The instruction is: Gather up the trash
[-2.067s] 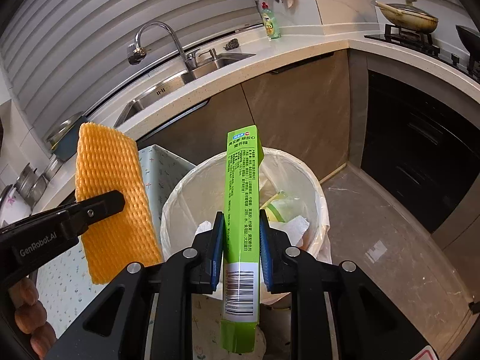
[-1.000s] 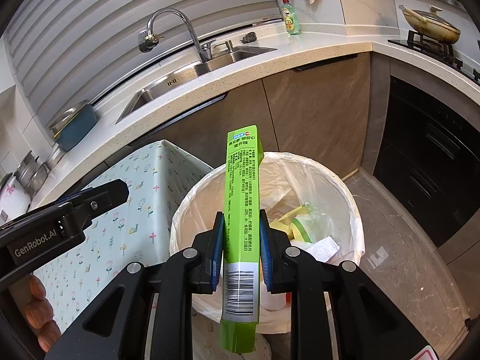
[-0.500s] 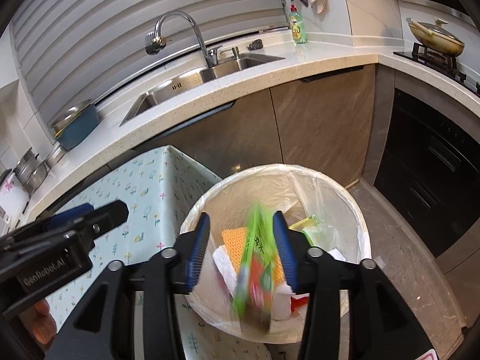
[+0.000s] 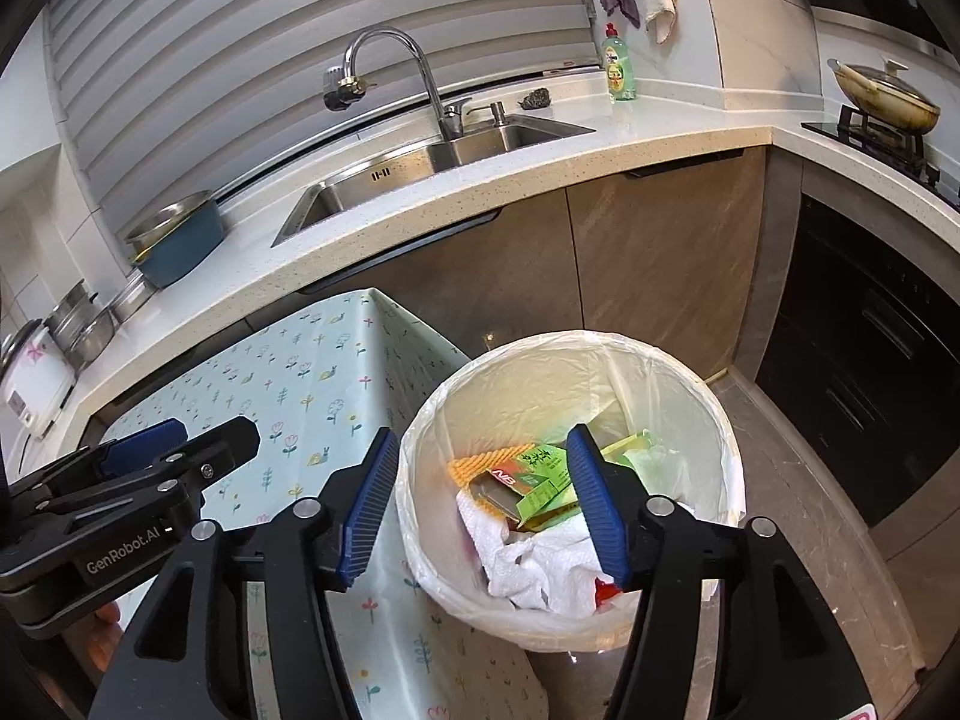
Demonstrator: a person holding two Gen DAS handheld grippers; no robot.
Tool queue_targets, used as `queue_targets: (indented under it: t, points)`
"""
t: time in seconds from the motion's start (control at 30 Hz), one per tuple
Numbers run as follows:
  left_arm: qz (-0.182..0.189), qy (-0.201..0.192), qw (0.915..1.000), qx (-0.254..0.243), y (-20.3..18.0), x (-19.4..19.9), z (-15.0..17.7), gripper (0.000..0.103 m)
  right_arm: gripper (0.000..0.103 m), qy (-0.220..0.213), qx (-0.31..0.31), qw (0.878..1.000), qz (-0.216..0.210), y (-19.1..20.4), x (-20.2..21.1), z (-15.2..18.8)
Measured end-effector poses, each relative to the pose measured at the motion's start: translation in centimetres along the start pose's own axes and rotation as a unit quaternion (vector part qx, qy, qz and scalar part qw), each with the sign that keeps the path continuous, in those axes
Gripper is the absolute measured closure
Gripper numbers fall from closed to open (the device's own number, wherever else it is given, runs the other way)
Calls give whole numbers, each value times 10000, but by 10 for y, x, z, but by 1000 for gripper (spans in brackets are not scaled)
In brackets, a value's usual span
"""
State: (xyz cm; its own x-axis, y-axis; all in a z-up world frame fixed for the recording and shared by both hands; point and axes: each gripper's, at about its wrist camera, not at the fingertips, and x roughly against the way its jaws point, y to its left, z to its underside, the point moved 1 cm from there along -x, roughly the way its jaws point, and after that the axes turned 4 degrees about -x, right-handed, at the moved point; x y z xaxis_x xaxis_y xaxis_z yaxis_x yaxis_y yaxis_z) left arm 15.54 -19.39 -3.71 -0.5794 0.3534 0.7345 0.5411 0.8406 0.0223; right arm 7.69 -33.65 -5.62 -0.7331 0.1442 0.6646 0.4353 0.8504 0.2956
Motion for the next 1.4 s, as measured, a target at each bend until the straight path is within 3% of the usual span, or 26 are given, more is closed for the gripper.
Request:
queue_targets:
  t: [0.63, 0.87, 1.03, 1.4]
  points:
    - [-380, -269, 9989, -3, 17, 56, 34, 22, 20, -221, 480, 9985, 126, 28, 61, 22]
    - [-482, -374, 9981, -15, 24, 73, 44, 15, 17, -198, 617, 9977, 176, 37, 73, 34]
    - [-520, -354, 9980, 28, 29, 78, 53, 14, 6, -200, 694, 9972, 196, 41, 77, 43]
    - [-662, -315, 9973, 53, 34, 80, 66, 13, 6, -79, 836, 9961, 258, 44, 76, 56]
